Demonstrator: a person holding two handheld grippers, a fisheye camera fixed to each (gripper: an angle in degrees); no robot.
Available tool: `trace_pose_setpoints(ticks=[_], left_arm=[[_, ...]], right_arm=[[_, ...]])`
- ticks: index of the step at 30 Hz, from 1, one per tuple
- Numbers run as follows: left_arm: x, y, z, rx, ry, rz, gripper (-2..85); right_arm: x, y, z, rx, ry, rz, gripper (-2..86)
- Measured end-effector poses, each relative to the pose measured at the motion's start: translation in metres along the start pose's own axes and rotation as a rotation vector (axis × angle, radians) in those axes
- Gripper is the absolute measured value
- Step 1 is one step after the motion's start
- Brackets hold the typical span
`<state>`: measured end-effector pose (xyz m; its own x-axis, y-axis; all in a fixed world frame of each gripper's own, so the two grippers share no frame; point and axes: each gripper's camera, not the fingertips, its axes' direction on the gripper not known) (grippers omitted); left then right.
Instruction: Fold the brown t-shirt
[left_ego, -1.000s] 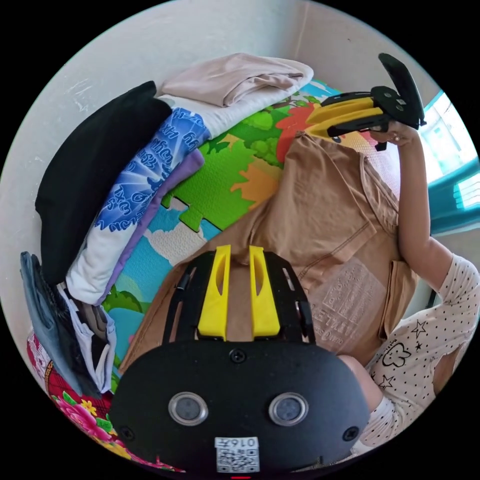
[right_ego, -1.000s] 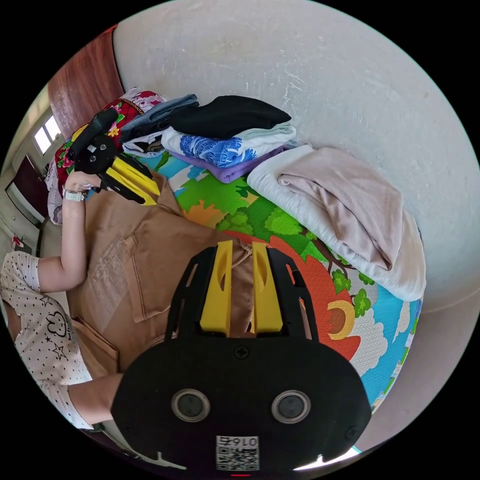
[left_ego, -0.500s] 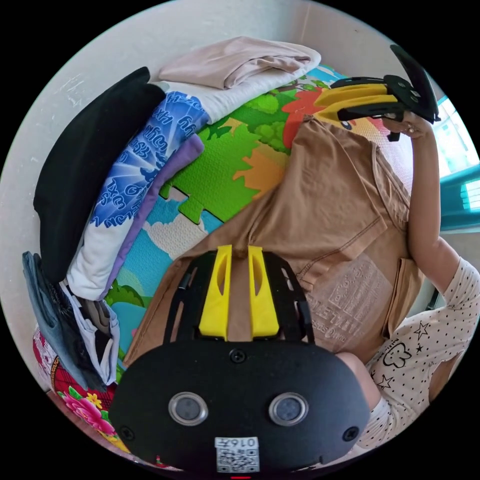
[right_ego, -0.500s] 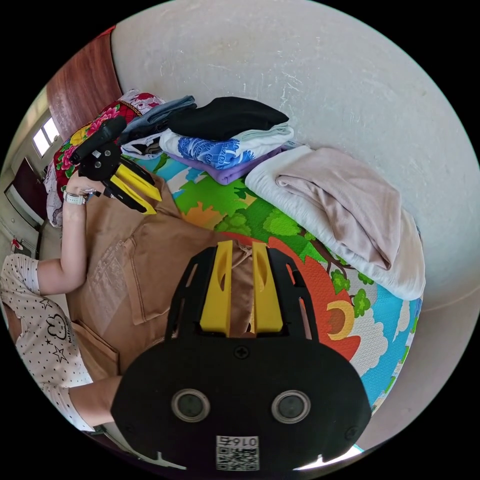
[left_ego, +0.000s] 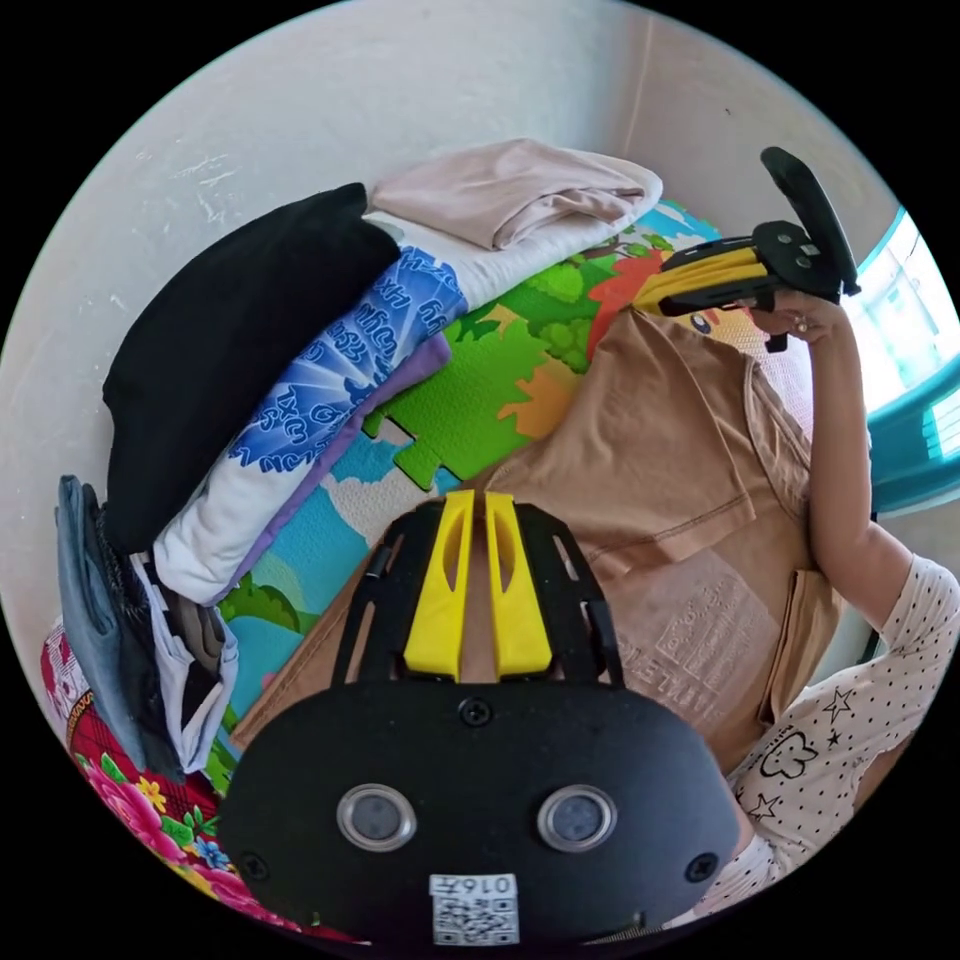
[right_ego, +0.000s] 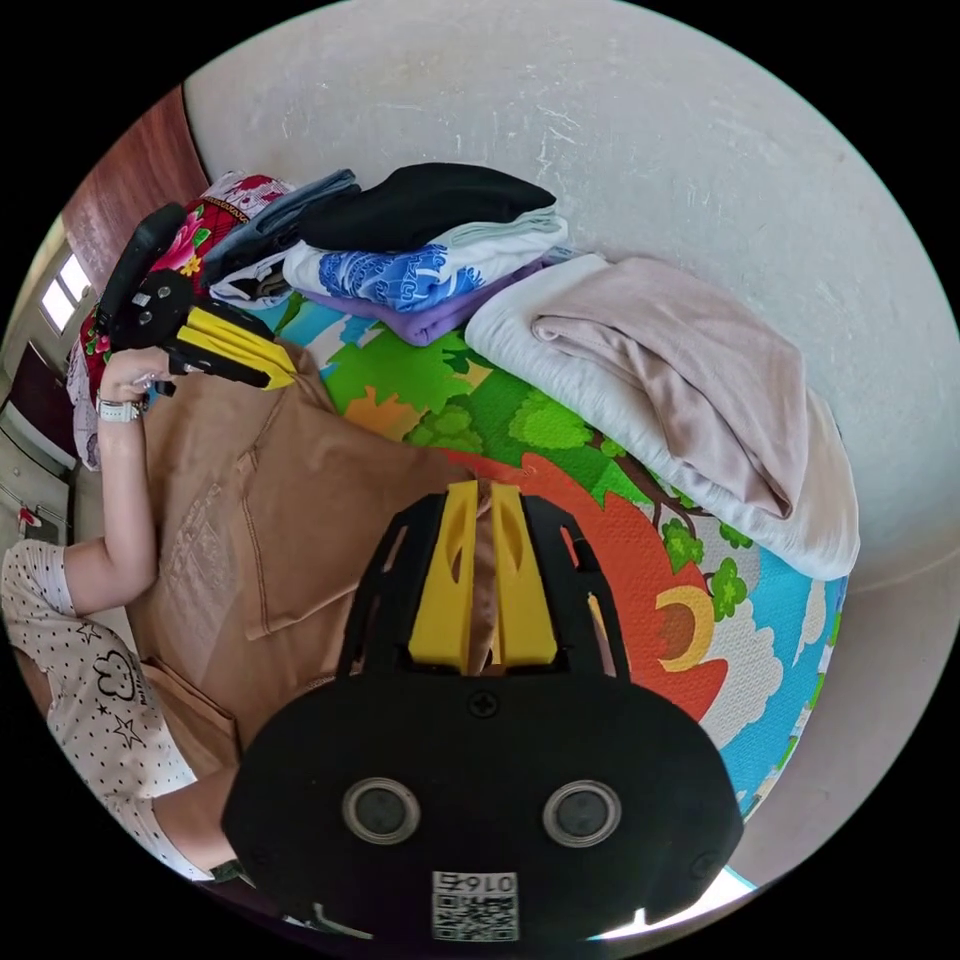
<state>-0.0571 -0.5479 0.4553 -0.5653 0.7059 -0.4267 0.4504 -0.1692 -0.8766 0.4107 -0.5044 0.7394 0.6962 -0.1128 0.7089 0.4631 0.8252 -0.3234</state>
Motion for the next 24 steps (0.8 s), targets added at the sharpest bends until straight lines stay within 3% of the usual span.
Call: trace_pose_setpoints(ticks=[12, 22, 24], left_arm=[[-0.035, 0.013, 0.024, 0.159, -0.026, -0.135, 0.0], [-0.076, 0.039, 0.050, 0.181, 0.142, -0.234, 5.4], [-0.084, 0.054, 0.032, 0.173, 0.118, -0.276, 3.7]], right_arm=[[0.003, 0.000, -0.010, 0.103, 0.045, 0.097, 0.1], [-0.006, -0.007, 0.016, -0.017, 0.032, 0.116, 0.2], [-0.013, -0.008, 0.016, -0.087, 0.108, 0.124, 0.2]])
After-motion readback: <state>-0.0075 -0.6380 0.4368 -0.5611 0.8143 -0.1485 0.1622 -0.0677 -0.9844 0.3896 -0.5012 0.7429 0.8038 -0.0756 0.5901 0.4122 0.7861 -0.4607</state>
